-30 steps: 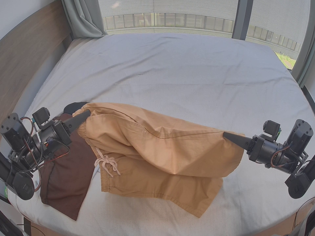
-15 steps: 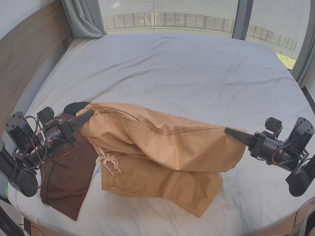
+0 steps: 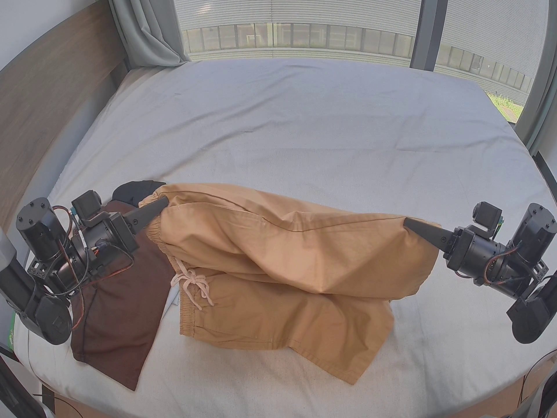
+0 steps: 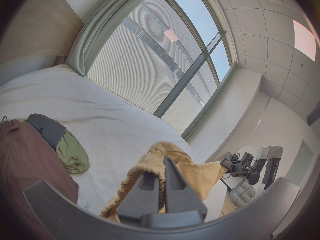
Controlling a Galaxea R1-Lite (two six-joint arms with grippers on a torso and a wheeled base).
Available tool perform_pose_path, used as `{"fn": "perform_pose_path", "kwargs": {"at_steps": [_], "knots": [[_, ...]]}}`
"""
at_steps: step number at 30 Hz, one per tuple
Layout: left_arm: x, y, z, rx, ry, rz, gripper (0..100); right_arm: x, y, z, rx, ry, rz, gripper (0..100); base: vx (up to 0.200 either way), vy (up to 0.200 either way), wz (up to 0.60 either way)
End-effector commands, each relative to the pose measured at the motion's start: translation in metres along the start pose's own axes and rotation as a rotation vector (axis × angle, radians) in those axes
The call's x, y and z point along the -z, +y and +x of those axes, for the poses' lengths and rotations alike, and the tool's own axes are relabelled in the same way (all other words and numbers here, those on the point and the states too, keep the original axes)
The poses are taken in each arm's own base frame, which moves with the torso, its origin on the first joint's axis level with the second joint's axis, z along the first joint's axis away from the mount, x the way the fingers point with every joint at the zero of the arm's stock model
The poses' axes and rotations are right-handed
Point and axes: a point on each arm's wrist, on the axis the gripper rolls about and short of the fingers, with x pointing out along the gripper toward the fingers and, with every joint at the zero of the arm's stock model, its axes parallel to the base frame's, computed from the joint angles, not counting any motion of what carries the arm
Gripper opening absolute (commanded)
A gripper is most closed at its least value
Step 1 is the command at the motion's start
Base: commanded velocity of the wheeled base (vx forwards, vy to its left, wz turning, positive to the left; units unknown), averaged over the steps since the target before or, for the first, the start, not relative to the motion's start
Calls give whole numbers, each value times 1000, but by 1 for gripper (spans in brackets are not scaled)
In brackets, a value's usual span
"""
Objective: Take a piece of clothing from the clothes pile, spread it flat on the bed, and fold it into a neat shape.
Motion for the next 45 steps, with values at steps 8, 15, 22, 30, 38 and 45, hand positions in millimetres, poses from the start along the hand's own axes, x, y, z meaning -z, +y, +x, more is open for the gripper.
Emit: {"fn": "perform_pose_path", "kwargs": {"at_steps": [8, 15, 22, 30, 38, 45], "knots": [[1, 8, 2, -18, 2, -6, 0, -9, -3, -3, 15, -34, -16, 0, 0, 0, 0], [2, 13, 4, -26, 1, -5, 0, -14, -6, -5, 28, -53, -25, 0, 0, 0, 0], [1, 14, 3, -32, -3, -4, 0, -18, -10, -7, 42, -70, -32, 0, 0, 0, 0], [1, 17, 5, -40, -5, -8, 0, -23, -14, -10, 59, -88, -39, 0, 0, 0, 0], [1, 23, 5, -55, -7, -9, 0, -25, -18, -12, 75, -95, -41, 0, 0, 0, 0], [1, 24, 5, -57, -7, -8, 0, -25, -18, -12, 75, -95, -41, 0, 0, 0, 0]]}}
